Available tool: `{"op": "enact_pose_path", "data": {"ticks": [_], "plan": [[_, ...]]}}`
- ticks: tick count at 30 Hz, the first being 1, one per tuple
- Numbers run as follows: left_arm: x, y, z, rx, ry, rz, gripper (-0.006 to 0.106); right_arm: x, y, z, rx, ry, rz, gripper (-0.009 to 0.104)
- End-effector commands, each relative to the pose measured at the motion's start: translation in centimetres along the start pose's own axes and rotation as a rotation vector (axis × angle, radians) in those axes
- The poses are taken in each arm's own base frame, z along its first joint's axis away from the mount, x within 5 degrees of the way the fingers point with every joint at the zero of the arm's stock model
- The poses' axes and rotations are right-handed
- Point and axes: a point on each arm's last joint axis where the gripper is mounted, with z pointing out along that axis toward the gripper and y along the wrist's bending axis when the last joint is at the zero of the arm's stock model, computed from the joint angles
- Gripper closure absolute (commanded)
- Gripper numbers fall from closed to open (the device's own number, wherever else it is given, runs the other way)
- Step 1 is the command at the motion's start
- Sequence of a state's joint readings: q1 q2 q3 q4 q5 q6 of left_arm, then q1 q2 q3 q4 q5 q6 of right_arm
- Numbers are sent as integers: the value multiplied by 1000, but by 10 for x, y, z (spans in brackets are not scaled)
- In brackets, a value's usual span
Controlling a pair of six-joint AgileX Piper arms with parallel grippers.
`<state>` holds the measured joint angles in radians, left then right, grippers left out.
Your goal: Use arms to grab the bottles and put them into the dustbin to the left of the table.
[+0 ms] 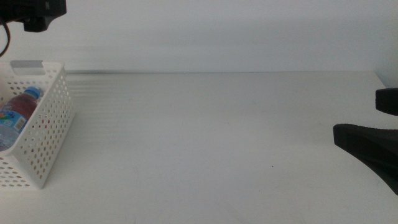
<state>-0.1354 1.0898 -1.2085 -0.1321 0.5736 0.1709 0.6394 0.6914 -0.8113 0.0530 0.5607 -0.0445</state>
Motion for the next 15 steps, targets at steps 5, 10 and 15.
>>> {"op": "enact_pose_path", "data": {"ticks": [5,10,15], "plan": [[2,-1,-8,-7,-68,-18,10,-16,-14,-7,137,-119,-116,21],[31,-4,-28,-9,-65,-21,10,-15,-39,-22,339,-133,-72,21],[75,-7,-53,-23,-115,-22,10,-6,-56,-43,552,-168,-39,21]]}}
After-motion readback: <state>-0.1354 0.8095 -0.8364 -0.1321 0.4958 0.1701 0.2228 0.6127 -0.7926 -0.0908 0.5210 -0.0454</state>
